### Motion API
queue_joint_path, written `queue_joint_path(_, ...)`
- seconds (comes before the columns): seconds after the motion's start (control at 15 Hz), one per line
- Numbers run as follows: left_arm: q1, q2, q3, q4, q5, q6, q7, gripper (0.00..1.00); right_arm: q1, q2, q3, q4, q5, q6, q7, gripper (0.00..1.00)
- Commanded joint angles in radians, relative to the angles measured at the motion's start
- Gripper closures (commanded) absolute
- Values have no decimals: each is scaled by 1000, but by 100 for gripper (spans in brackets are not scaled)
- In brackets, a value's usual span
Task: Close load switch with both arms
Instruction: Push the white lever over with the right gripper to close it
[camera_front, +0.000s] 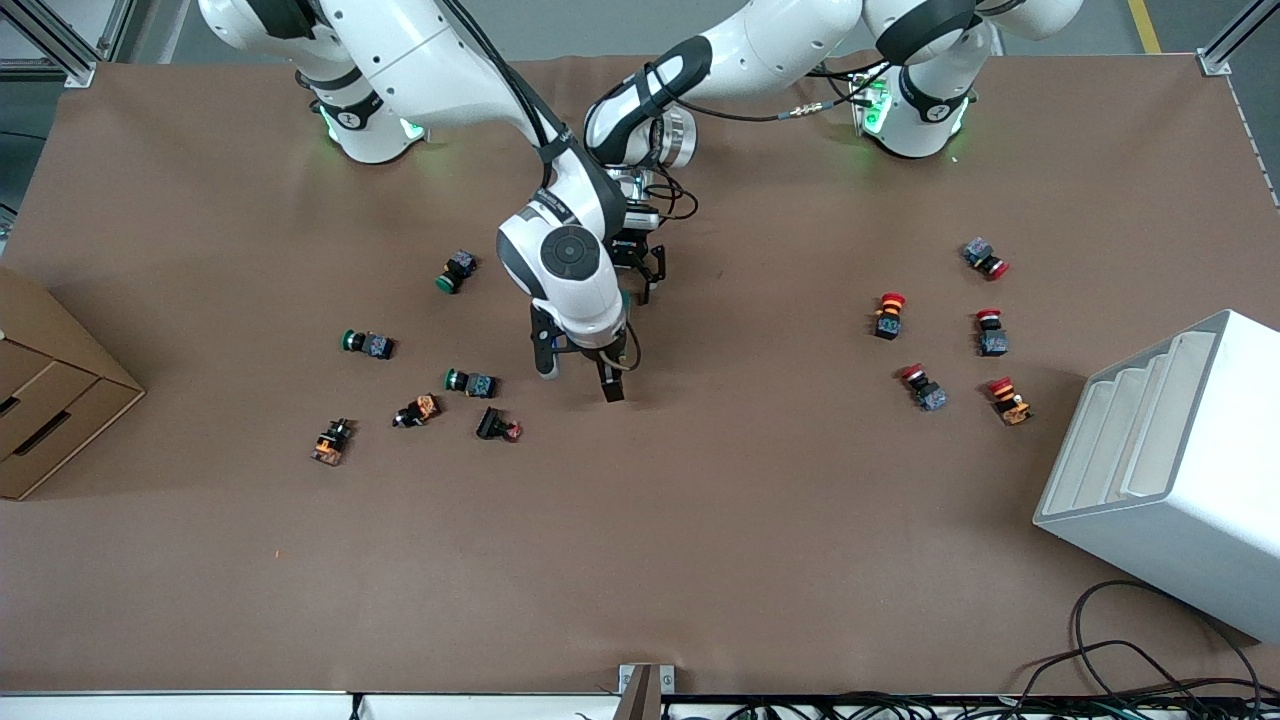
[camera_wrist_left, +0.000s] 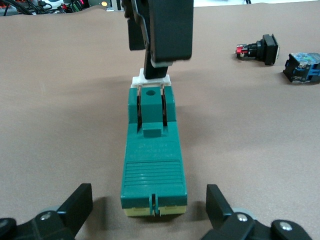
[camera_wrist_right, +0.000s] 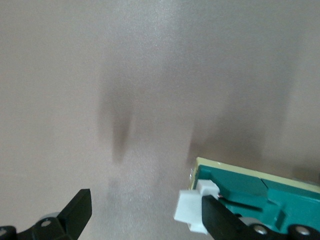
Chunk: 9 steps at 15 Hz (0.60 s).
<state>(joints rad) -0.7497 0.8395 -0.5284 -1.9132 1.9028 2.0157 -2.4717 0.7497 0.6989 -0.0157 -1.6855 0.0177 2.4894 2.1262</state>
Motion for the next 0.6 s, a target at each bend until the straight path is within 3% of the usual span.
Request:
queue_joint_path(0.0, 7, 21, 2, 11, -8, -6, 10, 0, -32, 54, 8, 56, -35, 8, -11, 0)
queue_joint_path(0.2, 7, 19, 2, 11, -8, -6, 11, 0, -56, 41, 10, 98, -24, -41, -32, 0)
queue_joint_path(0.53, 21, 10, 1, 11, -8, -6, 13, 0, -145, -1, 17, 243, -13, -352, -259, 0)
